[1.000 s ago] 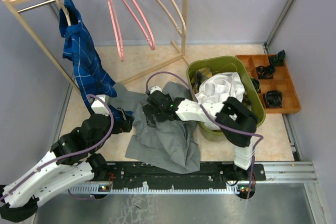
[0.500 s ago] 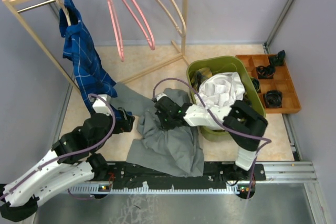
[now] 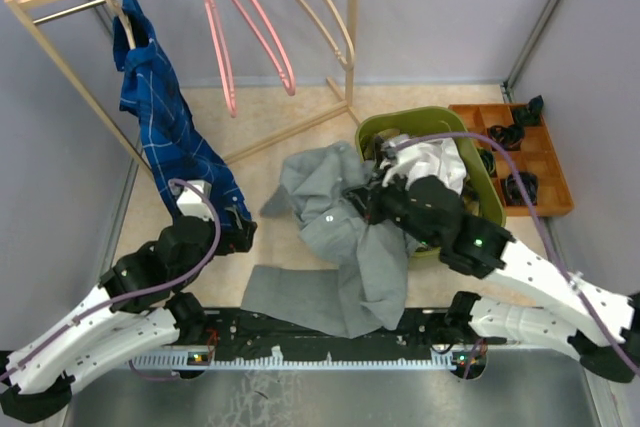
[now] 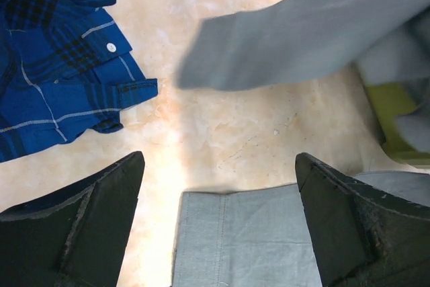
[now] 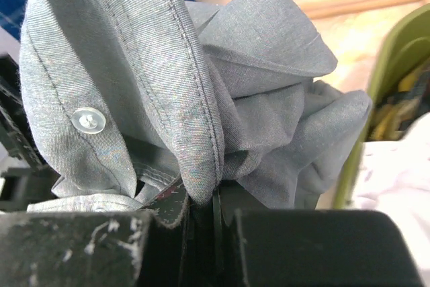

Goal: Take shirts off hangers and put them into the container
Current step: Pick up the shirt from the center of the board.

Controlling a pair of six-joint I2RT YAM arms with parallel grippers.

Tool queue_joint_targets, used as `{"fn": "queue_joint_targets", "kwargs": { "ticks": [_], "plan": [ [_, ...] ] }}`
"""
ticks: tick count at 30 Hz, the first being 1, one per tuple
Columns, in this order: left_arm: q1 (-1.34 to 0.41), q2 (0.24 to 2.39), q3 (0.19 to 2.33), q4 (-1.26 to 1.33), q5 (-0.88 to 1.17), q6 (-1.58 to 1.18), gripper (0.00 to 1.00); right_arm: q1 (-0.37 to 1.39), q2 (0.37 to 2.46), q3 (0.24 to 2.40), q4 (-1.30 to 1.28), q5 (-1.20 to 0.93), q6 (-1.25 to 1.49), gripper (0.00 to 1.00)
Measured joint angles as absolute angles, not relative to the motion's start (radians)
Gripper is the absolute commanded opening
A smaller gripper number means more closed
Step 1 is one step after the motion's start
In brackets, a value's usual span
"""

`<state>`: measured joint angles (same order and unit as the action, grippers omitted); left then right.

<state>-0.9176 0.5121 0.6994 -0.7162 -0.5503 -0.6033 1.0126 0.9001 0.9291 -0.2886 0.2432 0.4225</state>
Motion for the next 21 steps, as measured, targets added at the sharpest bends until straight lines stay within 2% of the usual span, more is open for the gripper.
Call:
{"fn": "queue_joint_targets", "kwargs": {
  "ticks": [7,21],
  "plan": [
    [-0.918,0.49,0.682,-0.682,-0.558,-0.547,0.99,1.013,0.696,0.94,-0.383,0.382,0.406,0.0],
    [-0.917,0.45,0.637,-0.577,-0.462,-0.4,0.99,1.013,0.68,0.997,-0.512,0.384,0.422,0.0]
  ]
}}
